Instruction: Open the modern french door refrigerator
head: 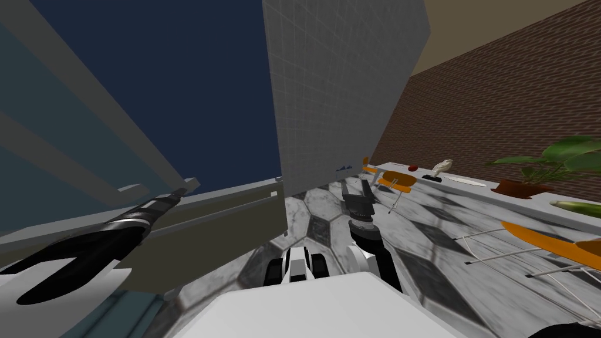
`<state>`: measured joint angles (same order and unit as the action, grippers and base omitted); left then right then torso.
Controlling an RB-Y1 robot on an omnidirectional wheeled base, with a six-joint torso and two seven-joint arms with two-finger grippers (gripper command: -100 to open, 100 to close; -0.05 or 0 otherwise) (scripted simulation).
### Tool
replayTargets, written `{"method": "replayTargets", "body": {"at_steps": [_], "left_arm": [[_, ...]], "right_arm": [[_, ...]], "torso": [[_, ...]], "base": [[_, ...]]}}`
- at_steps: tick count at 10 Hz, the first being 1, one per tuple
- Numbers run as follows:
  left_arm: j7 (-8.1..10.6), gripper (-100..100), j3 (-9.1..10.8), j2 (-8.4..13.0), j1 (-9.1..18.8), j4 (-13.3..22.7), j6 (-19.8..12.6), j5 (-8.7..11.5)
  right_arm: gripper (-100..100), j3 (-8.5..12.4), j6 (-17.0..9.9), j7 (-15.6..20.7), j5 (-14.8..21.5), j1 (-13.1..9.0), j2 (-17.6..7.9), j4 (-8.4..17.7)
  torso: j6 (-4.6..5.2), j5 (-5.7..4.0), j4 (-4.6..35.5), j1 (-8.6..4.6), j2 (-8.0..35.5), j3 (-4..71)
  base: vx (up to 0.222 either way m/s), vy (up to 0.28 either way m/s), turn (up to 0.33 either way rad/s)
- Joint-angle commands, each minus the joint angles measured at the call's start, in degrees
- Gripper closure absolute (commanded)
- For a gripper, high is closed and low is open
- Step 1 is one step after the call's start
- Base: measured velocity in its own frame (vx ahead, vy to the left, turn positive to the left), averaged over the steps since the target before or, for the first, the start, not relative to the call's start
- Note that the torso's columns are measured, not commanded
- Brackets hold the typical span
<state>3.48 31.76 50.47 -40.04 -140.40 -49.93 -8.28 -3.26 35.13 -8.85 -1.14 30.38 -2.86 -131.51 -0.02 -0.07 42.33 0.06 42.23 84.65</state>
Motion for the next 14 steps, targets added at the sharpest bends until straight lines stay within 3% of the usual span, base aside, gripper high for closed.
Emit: {"method": "replayTargets", "body": {"at_steps": [1,6,9,10,11,12,14], "left_arm": [[0.45,-100,1.97,2.18,-1.04,-3.1,-2.31,1.27],[0.59,-100,2.55,2.96,-1.41,-9.45,-3.09,1.67],[0.74,-100,2.82,3.34,-1.5,-9.19,-3.71,1.92],[0.8,100,2.89,3.41,-1.5,-9.24,-3.88,1.99],[2.87,100,4.16,4.18,-3.12,-8.29,-6.67,1.08],[2.87,100,4.16,4.18,-3.12,-8.29,-6.67,1.08],[4.95,100,5.43,5.0,-4.69,-7.44,-9.41,0.18]], "right_arm": [[0,0.0,0.0,0.0,0.0,0.0,0.0,0.0],[0,-0.01,0.0,0.0,0.0,-0.01,0.01,0.0],[0,-0.01,0.0,0.0,0.0,0.0,0.01,0.0],[0,-0.01,0.0,0.0,0.0,0.0,0.01,0.0],[0,-0.01,0.0,0.0,0.0,-0.01,0.01,0.0],[0,-0.03,0.0,0.0,0.0,-0.01,0.03,0.0],[0,-0.03,0.0,0.0,0.0,-0.02,0.04,0.0]], "torso": [[0.01,0.07,-0.03,0.03,0.05,-0.05],[0.06,-0.02,-0.07,-0.2,-0.1,0.05],[0.03,0.1,-0.07,0.08,-0.07,-0.01],[0.02,0.1,-0.06,0.0,0.03,-0.05],[0.1,0.03,0.0,-0.14,0.15,-0.13],[-0.11,0.07,0.01,-0.61,0.33,-0.32],[0.16,0.03,-0.04,-0.43,0.17,-0.2]], "base": [[0.057,0.096,0.003],[0.021,0.033,-0.006],[0.047,0.024,-0.016],[0.006,0.005,0.013],[-0.024,-0.179,0.017],[-0.024,-0.241,0.065],[-0.038,-0.224,0.033]]}}
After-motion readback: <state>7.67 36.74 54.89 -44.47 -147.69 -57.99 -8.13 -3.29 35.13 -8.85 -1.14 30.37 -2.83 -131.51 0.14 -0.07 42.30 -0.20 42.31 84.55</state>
